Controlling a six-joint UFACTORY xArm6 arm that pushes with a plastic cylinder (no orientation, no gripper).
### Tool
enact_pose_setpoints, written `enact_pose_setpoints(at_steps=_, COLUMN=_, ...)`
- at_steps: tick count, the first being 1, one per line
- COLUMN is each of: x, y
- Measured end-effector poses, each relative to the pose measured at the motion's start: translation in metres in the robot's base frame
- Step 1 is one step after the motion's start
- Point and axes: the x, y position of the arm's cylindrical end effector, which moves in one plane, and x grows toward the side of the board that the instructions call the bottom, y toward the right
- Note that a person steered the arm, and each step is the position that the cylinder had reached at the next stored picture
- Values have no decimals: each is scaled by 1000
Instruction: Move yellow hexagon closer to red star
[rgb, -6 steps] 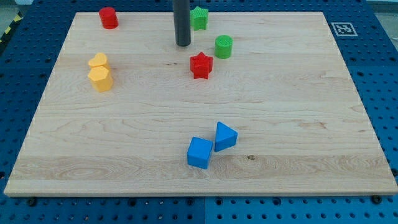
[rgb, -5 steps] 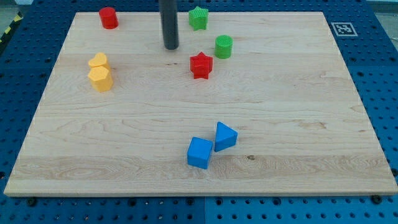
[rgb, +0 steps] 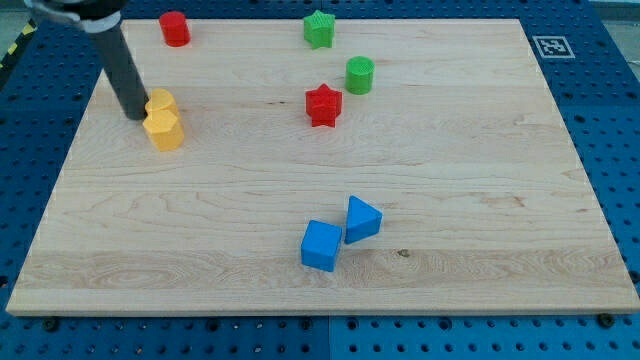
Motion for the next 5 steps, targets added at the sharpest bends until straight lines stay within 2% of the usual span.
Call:
enact_pose_setpoints(at_steps=1, x=5, y=0)
enact_pose_setpoints(at_steps=2, x=35, y=4)
enact_pose_setpoints(at_steps=5, x=43, y=41)
